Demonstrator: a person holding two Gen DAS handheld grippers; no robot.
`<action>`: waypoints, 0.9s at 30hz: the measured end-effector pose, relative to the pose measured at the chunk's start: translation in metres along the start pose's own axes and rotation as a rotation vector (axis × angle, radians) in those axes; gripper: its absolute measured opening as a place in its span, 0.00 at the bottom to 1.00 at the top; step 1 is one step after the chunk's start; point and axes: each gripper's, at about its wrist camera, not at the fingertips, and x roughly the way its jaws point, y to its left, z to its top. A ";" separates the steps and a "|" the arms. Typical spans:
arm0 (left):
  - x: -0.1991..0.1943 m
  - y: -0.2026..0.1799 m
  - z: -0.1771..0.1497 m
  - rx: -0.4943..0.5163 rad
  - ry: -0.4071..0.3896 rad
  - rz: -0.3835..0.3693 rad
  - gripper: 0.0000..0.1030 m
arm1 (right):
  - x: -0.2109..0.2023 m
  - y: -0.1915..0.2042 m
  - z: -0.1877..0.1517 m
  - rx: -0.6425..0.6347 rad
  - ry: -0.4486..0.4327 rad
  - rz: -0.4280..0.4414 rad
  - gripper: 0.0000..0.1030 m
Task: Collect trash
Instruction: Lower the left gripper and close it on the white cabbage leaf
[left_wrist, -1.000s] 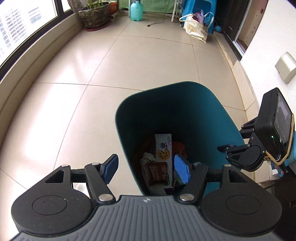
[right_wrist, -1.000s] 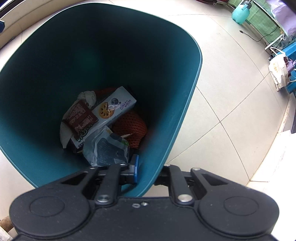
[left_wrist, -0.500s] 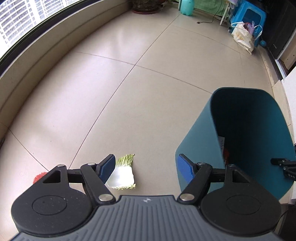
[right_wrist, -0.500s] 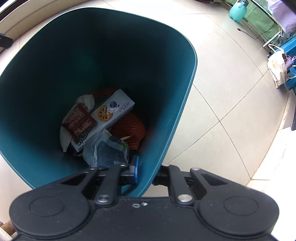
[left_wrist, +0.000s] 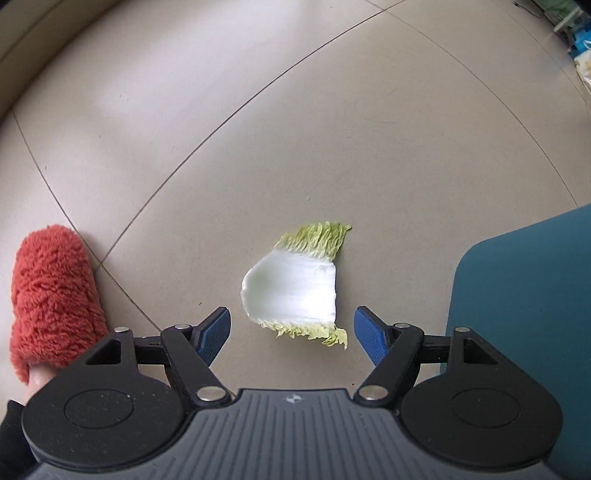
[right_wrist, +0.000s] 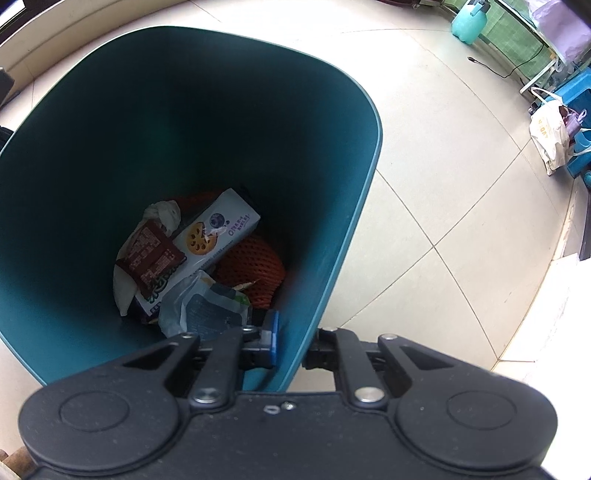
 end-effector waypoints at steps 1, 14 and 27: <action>0.007 0.006 -0.001 -0.035 0.009 -0.010 0.71 | 0.000 0.000 0.000 -0.001 0.000 -0.001 0.10; 0.085 0.039 0.009 -0.206 0.102 -0.039 0.70 | 0.013 0.004 -0.002 -0.017 0.029 0.010 0.11; 0.081 0.035 0.003 -0.199 0.046 -0.023 0.17 | 0.020 0.007 -0.001 -0.028 0.043 0.001 0.11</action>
